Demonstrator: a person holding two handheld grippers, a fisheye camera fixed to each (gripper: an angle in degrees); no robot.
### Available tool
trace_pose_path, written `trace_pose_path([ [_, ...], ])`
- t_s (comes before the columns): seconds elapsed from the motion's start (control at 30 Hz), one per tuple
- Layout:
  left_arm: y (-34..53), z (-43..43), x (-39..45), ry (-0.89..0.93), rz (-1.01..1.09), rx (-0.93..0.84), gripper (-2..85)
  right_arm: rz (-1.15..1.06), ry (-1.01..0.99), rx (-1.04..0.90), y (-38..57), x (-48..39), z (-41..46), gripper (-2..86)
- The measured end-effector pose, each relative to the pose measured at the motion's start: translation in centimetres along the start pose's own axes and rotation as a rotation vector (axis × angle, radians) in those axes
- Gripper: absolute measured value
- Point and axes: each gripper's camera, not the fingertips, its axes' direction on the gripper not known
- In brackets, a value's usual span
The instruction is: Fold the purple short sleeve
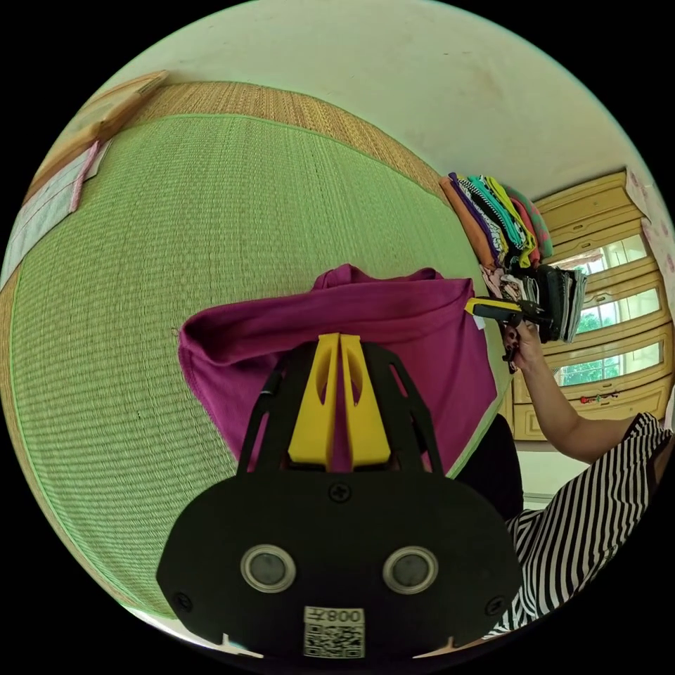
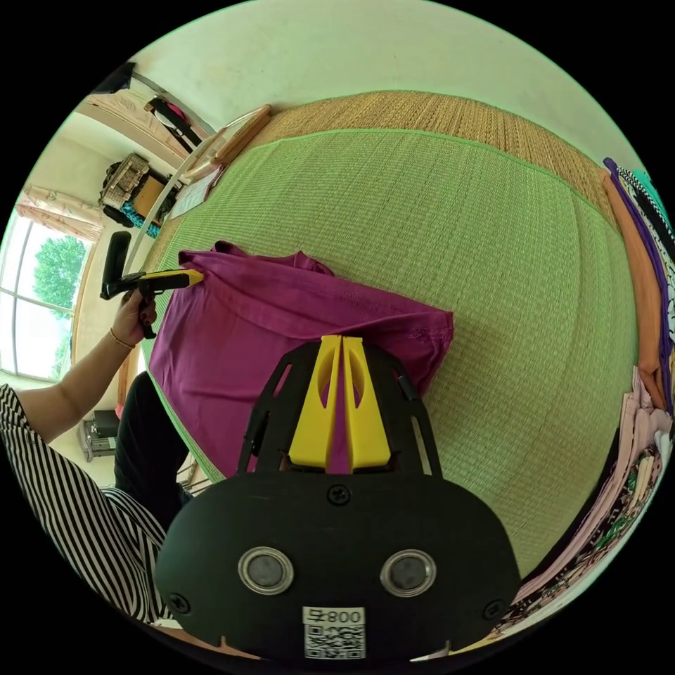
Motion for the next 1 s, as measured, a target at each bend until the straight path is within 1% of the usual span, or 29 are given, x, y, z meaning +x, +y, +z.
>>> trace_pose_path([
  [0.17, 0.9, 0.3, -1.2, 0.001, 0.009, 0.011, 0.5, 0.001, -0.002, 0.006, 0.5, 1.2, 0.0, 0.7],
  [0.27, 1.8, 1.0, -2.8, 0.049, -0.022, 0.007, 1.0, 0.014, -0.049, 0.011, 0.9, 2.4, 0.3, 1.8],
  [0.37, 2.8, 1.1, -4.1, 0.108, -0.042, 0.048, 2.2, 0.016, -0.054, 0.019, 1.4, 3.0, 0.2, 3.6],
  [0.43, 3.6, 1.4, -5.3, 0.19, -0.064, 0.064, 4.0, 0.022, -0.078, 0.006, 1.9, 3.6, 0.4, 4.6],
  [0.53, 4.7, 2.2, -6.9, 0.278, -0.108, 0.07, 5.8, 0.063, -0.152, 0.04, 3.1, 5.2, 0.0, 5.7],
  [0.7, 6.3, 3.3, -9.6, 0.369, -0.184, 0.102, 4.6, 0.155, -0.262, 0.041, 4.1, 8.5, 1.1, 6.9],
  [0.83, 7.4, 3.9, -11.4, 0.396, -0.241, 0.132, 1.3, 0.219, -0.329, 0.032, 4.2, 10.7, 2.3, 5.9],
  [1.0, 8.6, 3.8, -12.5, 0.42, -0.248, 0.164, 0.4, 0.276, -0.409, 0.063, 5.0, 13.6, 3.0, 1.2],
])
